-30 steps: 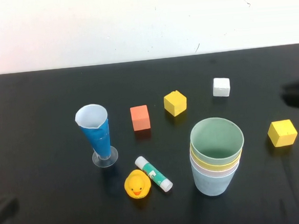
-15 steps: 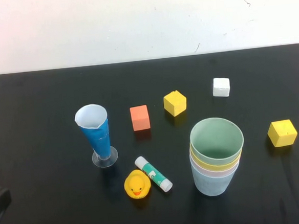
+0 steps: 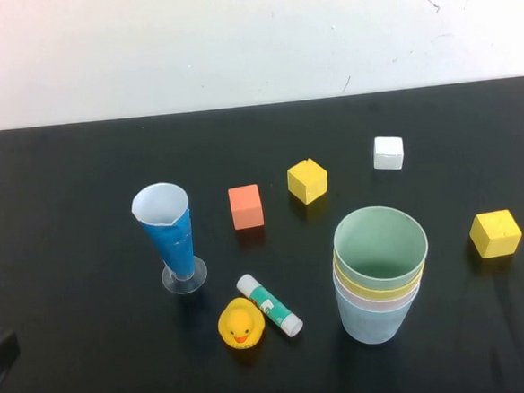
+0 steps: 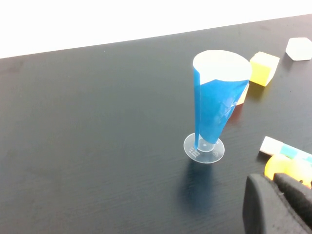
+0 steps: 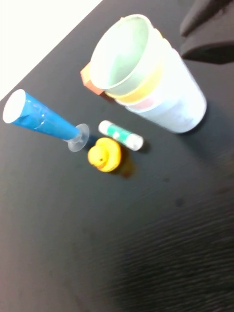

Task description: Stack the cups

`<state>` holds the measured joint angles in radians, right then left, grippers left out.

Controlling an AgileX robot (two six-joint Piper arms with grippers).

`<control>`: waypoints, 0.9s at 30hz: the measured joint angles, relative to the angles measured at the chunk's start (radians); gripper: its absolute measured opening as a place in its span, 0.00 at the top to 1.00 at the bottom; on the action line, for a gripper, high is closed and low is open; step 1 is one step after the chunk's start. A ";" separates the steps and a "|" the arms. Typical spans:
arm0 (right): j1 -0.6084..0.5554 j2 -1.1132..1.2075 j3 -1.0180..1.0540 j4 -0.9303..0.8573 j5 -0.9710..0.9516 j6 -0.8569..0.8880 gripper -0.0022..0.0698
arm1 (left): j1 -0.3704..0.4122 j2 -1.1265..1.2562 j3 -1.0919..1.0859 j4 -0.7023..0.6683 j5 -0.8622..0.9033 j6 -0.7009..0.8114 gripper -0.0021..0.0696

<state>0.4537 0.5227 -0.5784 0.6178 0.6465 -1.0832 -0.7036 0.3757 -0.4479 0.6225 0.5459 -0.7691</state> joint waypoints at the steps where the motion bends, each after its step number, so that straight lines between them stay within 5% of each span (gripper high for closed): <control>1: 0.000 0.000 0.000 -0.019 0.002 0.000 0.97 | 0.000 0.000 0.000 0.000 0.000 0.000 0.97; 5: 0.000 0.000 0.000 -0.180 0.006 0.042 0.97 | 0.000 0.000 0.000 0.000 0.000 0.005 0.97; 16: -0.019 -0.068 0.200 -0.389 -0.213 0.581 0.97 | 0.000 0.000 0.000 0.000 0.000 0.009 0.97; 27: -0.382 -0.374 0.446 -0.473 -0.373 0.726 0.97 | 0.000 0.000 0.000 0.000 0.000 0.020 0.97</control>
<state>0.0721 0.1483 -0.1322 0.1449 0.2732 -0.3568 -0.7036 0.3757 -0.4479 0.6225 0.5459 -0.7487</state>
